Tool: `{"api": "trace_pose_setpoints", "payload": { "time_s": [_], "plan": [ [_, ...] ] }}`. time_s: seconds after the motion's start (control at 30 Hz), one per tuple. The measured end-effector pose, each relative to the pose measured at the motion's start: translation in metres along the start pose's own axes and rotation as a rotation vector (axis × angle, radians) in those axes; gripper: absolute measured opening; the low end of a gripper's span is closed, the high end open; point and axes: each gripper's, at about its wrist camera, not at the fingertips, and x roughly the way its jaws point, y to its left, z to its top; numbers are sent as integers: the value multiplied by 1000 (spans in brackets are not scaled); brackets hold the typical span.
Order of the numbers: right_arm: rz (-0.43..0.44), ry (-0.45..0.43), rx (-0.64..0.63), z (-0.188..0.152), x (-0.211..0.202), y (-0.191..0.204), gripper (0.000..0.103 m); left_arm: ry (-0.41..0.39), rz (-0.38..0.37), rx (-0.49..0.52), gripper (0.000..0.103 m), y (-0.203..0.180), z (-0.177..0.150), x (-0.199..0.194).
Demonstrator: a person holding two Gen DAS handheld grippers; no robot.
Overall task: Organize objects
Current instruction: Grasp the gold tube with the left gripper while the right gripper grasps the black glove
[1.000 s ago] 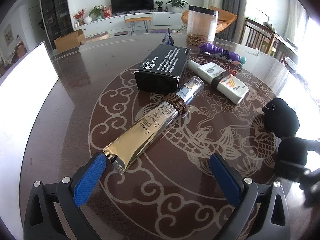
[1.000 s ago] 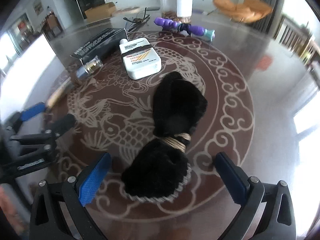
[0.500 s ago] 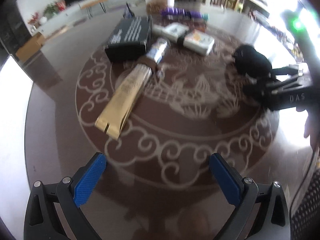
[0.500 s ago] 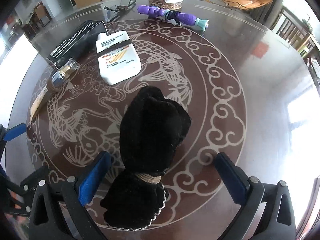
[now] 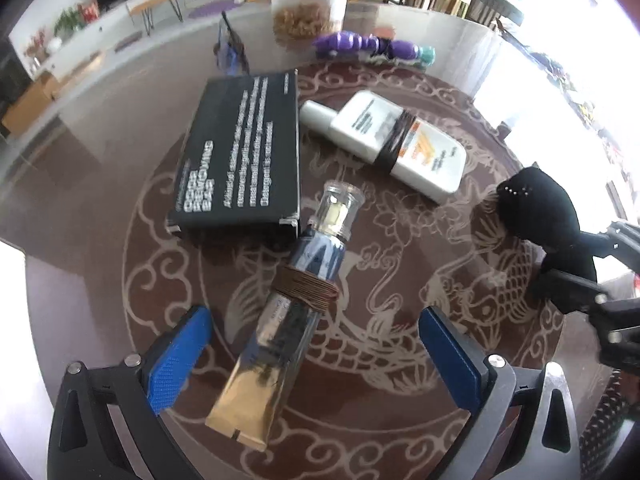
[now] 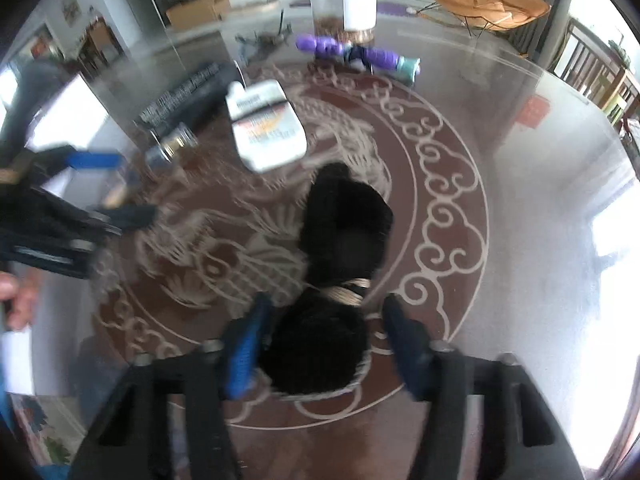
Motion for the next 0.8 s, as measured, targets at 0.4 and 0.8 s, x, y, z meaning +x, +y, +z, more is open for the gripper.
{"api": "trace_pose_setpoints", "payload": {
  "time_s": [0.4, 0.8],
  "plan": [
    [82, 40, -9, -20, -28, 10, 41, 3, -2, 152, 103, -43, -38, -10],
    [89, 16, -9, -21, -48, 7, 76, 87, -12, 200, 103, -32, 17, 10]
  ]
}}
